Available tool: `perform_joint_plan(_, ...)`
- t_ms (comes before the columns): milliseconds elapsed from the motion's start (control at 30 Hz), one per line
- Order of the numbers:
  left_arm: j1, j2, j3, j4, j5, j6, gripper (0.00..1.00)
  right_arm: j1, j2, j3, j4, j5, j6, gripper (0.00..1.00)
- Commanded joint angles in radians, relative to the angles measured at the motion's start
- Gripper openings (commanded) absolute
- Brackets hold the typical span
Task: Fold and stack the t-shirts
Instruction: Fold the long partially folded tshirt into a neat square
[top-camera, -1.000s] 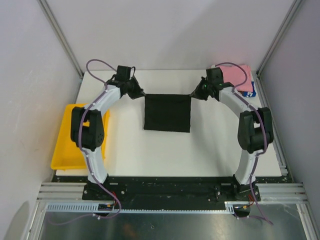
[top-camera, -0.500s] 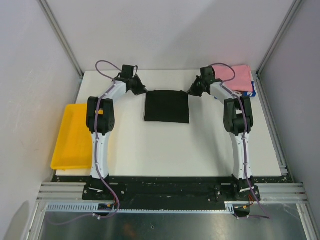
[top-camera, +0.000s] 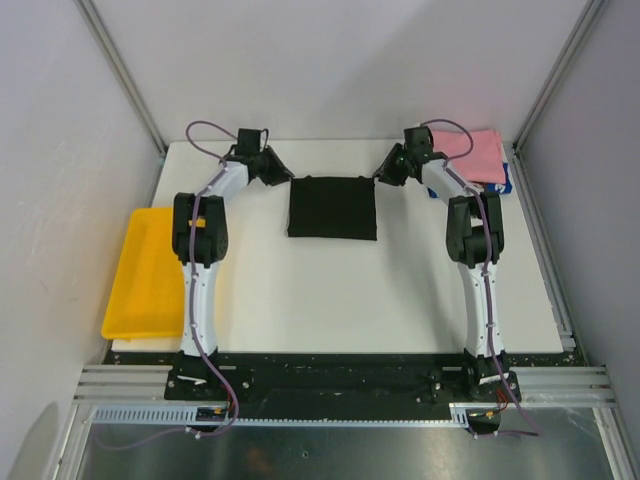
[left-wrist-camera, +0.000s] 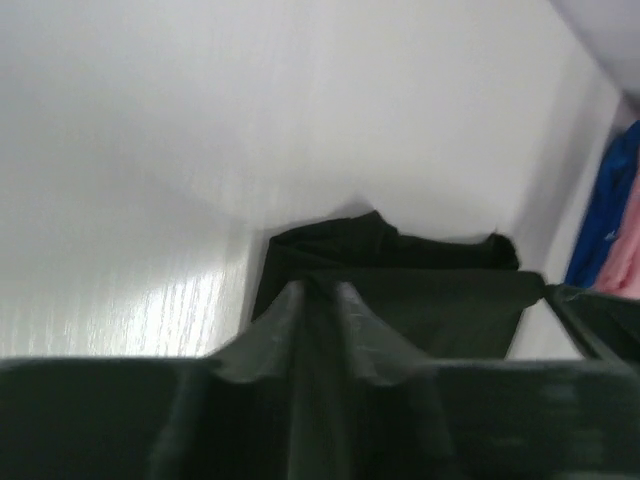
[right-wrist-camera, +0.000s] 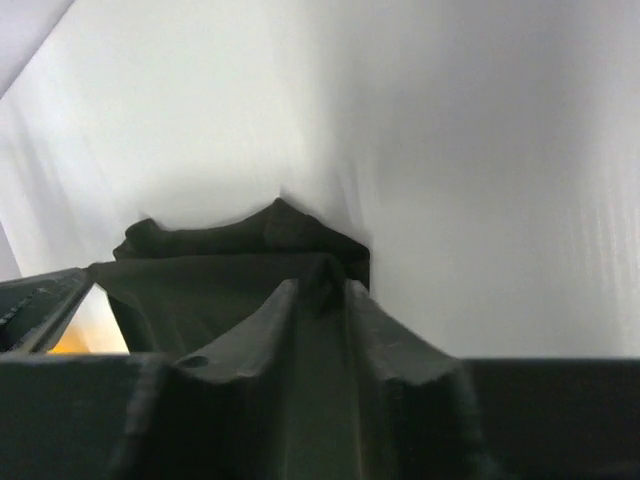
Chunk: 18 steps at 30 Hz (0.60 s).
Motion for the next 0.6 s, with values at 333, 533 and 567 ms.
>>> perform_joint_plan(333, 0.031, -0.255, -0.147, 0.062, 0.071, 0.076, 0.28, 0.07, -0.169, 0.008, -0.051, 0.09, -0.116, 0.34)
perform_joint_plan(533, -0.049, -0.352, -0.355, 0.064, 0.08, 0.014, 0.01, 0.122, -0.142, -0.039, -0.003, 0.071, -0.115, 0.17)
perform_joint_plan(567, -0.063, -0.36, -0.38, 0.064, 0.076, 0.003, 0.0, 0.125, -0.133, -0.044, 0.016, 0.06, -0.112, 0.16)
